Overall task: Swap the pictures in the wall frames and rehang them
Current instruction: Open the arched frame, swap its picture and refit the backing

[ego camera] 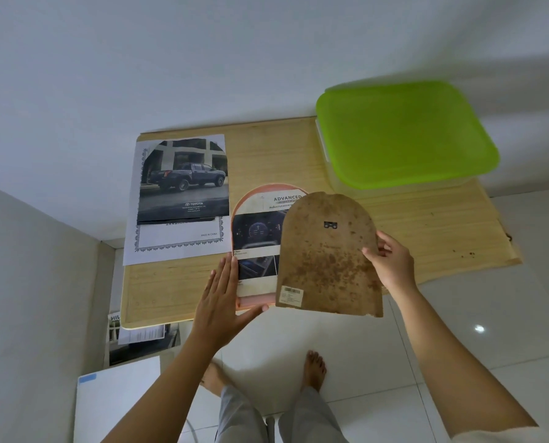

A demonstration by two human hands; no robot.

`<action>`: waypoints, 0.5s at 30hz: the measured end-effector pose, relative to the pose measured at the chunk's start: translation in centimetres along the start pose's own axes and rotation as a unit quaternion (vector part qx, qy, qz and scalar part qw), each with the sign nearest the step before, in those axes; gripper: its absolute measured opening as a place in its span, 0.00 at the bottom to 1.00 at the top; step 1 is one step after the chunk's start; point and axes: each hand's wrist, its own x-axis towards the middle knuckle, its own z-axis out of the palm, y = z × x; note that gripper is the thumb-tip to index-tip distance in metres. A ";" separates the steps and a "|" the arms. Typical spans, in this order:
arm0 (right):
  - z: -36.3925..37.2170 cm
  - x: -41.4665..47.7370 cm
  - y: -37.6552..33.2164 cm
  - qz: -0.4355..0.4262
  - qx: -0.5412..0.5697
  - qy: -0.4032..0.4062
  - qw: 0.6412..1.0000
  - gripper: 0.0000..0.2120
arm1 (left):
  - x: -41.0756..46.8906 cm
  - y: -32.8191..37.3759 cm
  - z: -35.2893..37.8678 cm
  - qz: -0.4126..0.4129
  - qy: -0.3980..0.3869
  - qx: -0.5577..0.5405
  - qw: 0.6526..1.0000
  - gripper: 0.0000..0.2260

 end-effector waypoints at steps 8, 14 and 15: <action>2.4 -1.7 -0.8 -0.127 -0.139 0.028 0.982 0.26 | 0.0 0.1 0.1 -0.006 -0.002 0.006 1.000 0.45; 7.2 -3.2 -1.7 -0.214 -0.341 -0.140 0.904 0.35 | 0.0 0.3 -0.2 -0.005 -0.005 0.012 1.000 0.45; 6.8 -3.0 -1.1 -0.217 -0.355 -0.141 0.898 0.36 | 0.0 0.2 -0.2 -0.005 -0.007 0.016 1.000 0.45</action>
